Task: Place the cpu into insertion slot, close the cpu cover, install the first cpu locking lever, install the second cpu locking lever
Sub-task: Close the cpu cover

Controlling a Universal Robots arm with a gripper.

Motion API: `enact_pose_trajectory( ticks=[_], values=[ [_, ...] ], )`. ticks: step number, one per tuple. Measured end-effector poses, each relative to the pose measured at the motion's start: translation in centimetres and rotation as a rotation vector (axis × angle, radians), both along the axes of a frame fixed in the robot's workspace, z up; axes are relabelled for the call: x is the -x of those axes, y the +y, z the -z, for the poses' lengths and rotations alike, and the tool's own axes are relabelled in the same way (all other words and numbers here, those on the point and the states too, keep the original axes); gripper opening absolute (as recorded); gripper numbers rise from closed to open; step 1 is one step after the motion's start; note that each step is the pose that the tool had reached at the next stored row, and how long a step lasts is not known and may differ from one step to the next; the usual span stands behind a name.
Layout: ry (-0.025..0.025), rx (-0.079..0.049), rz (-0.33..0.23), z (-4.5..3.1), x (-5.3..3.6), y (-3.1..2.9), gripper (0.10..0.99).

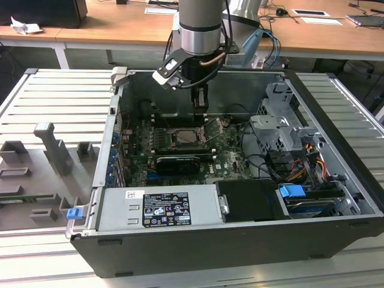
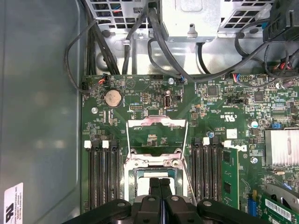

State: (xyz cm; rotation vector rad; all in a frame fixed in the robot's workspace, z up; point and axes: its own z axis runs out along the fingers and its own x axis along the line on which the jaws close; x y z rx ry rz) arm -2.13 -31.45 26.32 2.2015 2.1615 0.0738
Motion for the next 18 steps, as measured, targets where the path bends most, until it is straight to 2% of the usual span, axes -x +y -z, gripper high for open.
enact_pose_trajectory(
  ticks=[14,18],
  values=[
    [0.0009,0.0,0.0,0.0,-0.29,0.0,0.106],
    [0.003,0.0,0.0,0.0,-0.58,0.0,0.106]
  ],
)
